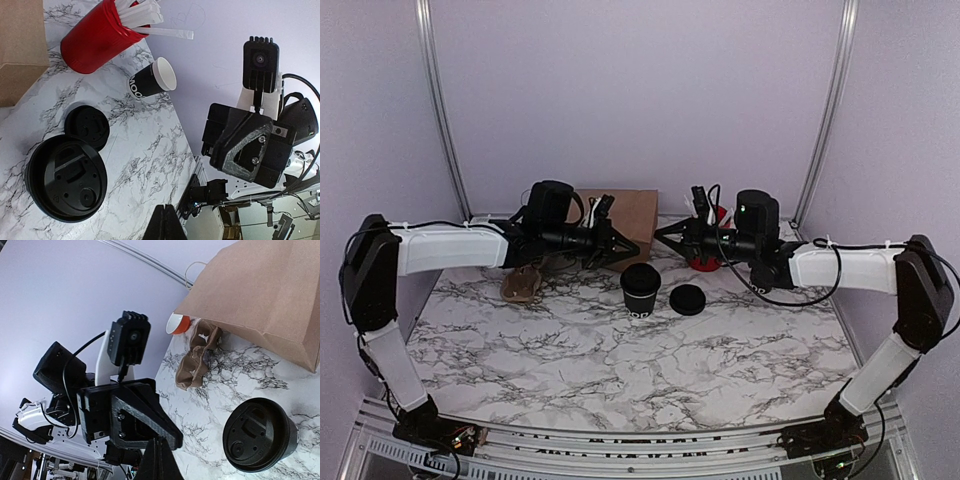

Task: Pack the takeout coffee

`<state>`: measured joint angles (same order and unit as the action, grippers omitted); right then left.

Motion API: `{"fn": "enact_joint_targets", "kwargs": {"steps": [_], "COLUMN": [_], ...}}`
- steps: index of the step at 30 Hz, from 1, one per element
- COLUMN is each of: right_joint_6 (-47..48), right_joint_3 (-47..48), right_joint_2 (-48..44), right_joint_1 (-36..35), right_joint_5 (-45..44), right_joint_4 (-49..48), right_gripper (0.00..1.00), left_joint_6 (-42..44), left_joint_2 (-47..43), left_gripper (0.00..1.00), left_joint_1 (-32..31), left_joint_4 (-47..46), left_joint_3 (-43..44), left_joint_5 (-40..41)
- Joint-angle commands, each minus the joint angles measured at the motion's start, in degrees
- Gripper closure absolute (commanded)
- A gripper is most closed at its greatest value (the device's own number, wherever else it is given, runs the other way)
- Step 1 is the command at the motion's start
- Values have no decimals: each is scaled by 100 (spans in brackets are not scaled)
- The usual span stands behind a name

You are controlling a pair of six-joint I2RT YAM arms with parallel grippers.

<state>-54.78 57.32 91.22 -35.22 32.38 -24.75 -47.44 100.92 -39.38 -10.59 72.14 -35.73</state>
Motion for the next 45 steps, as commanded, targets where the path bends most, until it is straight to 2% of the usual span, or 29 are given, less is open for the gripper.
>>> {"fn": "enact_joint_targets", "kwargs": {"steps": [1,9,21,26,30,36,45], "right_joint_6": [246,212,254,260,271,238,251], "right_joint_3": [25,-274,-240,-211,-216,-278,-169], "right_joint_2": [-111,-150,-140,-101,-74,-47,68], "right_joint_1": [-20,-20,-20,-20,-21,-20,-26], "right_joint_5": [-166,-146,-121,-94,-79,-53,13], "right_joint_4": [358,331,357,342,340,295,297], "right_gripper": [100,100,100,100,100,100,100], "left_joint_6": [-422,-314,-258,-187,-63,40,232], "left_joint_2": [764,1564,733,650,953,1871,1683], "left_gripper": [100,100,100,100,100,100,100], "left_joint_1": [0,250,248,259,322,322,316], "left_joint_4": [-1025,-1191,-1173,-1180,-1190,-1191,-900], "left_joint_3": [-21,-224,88,42,-163,-272,-303], "left_joint_5": [-595,-637,-853,-891,-833,-808,-633]}}
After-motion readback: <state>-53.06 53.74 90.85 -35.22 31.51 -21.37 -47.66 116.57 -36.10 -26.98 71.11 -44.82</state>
